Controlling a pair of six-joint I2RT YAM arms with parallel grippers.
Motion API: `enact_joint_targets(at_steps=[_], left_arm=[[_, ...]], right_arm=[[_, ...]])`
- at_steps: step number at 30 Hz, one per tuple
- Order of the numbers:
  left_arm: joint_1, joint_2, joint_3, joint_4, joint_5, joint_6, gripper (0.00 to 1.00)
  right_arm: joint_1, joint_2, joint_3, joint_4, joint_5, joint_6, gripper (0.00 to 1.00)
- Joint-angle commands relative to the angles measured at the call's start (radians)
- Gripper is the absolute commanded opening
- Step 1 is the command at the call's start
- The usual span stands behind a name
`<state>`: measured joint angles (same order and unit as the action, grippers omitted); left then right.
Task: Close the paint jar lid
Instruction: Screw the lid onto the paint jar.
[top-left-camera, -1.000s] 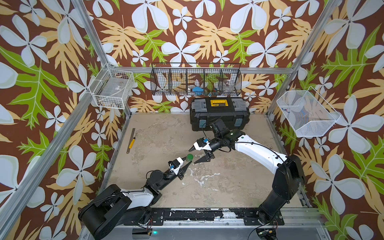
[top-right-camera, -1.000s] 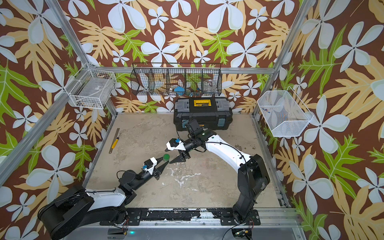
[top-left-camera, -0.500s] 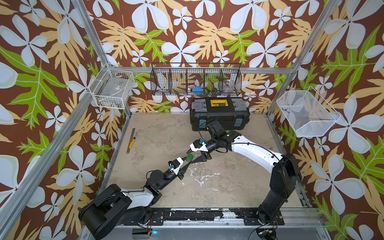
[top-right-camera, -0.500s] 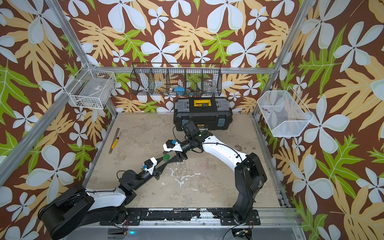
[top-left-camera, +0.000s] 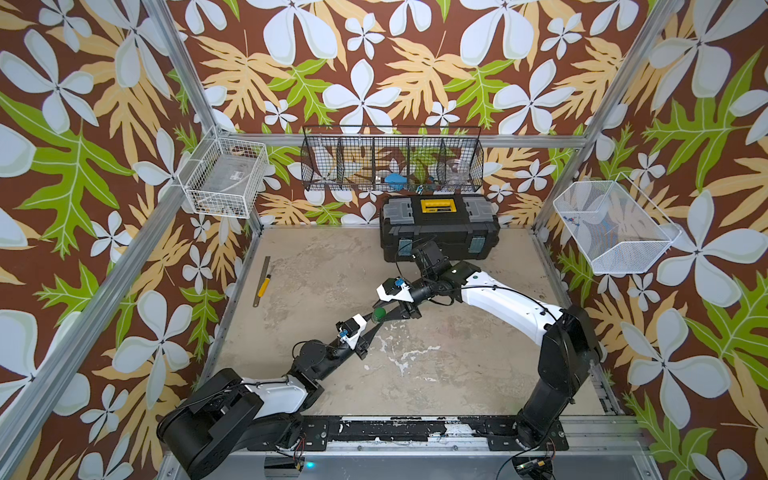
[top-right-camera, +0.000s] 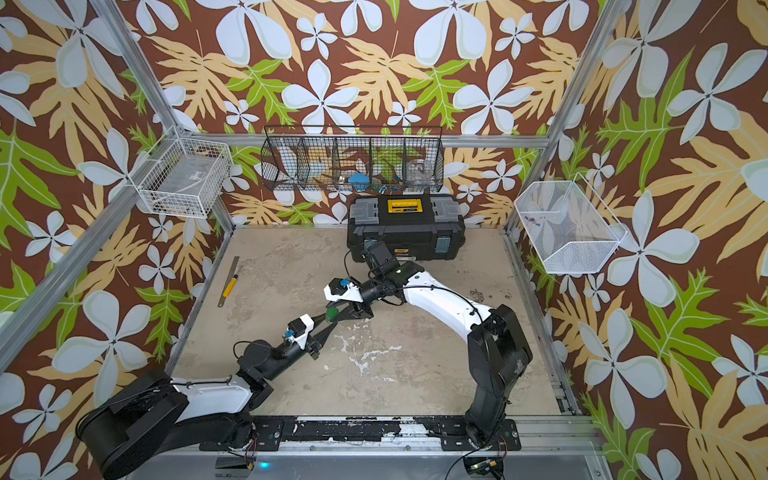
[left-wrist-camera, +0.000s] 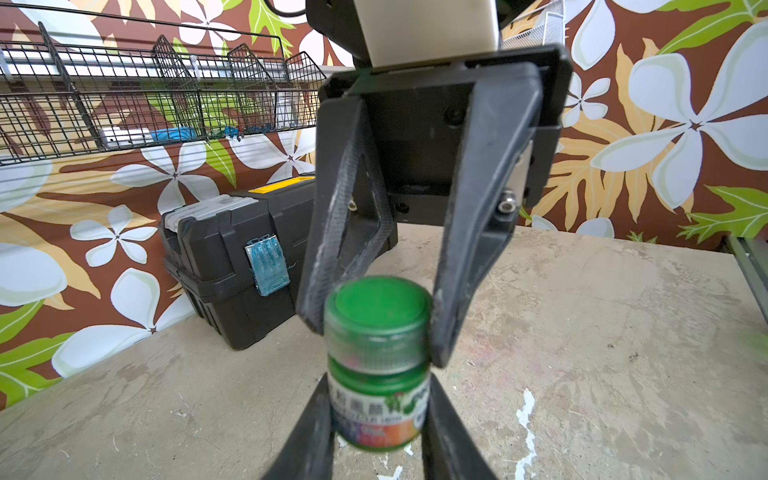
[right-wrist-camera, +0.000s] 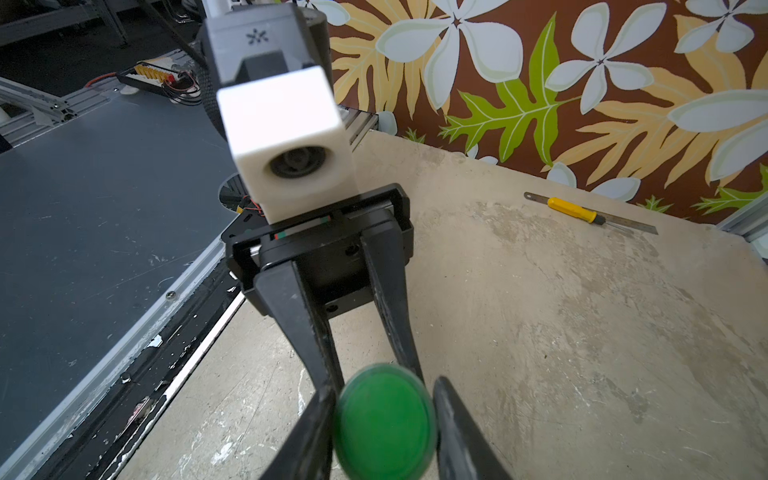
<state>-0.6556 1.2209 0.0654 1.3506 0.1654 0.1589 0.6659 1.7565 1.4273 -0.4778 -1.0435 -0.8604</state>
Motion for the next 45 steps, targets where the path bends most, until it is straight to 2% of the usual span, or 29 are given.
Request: enact_joint_targets(at_steps=[1, 7, 16, 23, 28, 34, 42, 45], left_arm=[[0.001, -0.001, 0.002, 0.037, 0.009, 0.001, 0.22], [0.001, 0.000, 0.002, 0.036, 0.010, 0.001, 0.22], [0.001, -0.002, 0.002, 0.036, 0.008, 0.001, 0.22], [0.001, -0.002, 0.002, 0.036, 0.006, 0.000, 0.22], [0.001, -0.003, 0.002, 0.037, 0.003, 0.001, 0.22], [0.001, -0.005, 0.001, 0.035, 0.000, 0.001, 0.22], [0.002, -0.005, 0.001, 0.034, -0.001, 0.001, 0.22], [0.001, -0.004, 0.001, 0.037, -0.003, 0.002, 0.22]], right_arm=[[0.000, -0.003, -0.007, 0.016, 0.006, 0.038, 0.37], [0.004, -0.017, -0.039, 0.088, 0.029, 0.167, 0.35], [0.037, -0.088, -0.163, 0.319, 0.199, 0.460, 0.32], [0.095, -0.149, -0.228, 0.403, 0.402, 0.629, 0.33], [0.158, -0.204, -0.282, 0.461, 0.605, 0.772, 0.34], [0.221, -0.248, -0.335, 0.484, 0.841, 1.013, 0.34], [0.392, -0.279, -0.378, 0.512, 1.172, 1.232, 0.35], [0.438, -0.272, -0.380, 0.509, 1.253, 1.323, 0.34]])
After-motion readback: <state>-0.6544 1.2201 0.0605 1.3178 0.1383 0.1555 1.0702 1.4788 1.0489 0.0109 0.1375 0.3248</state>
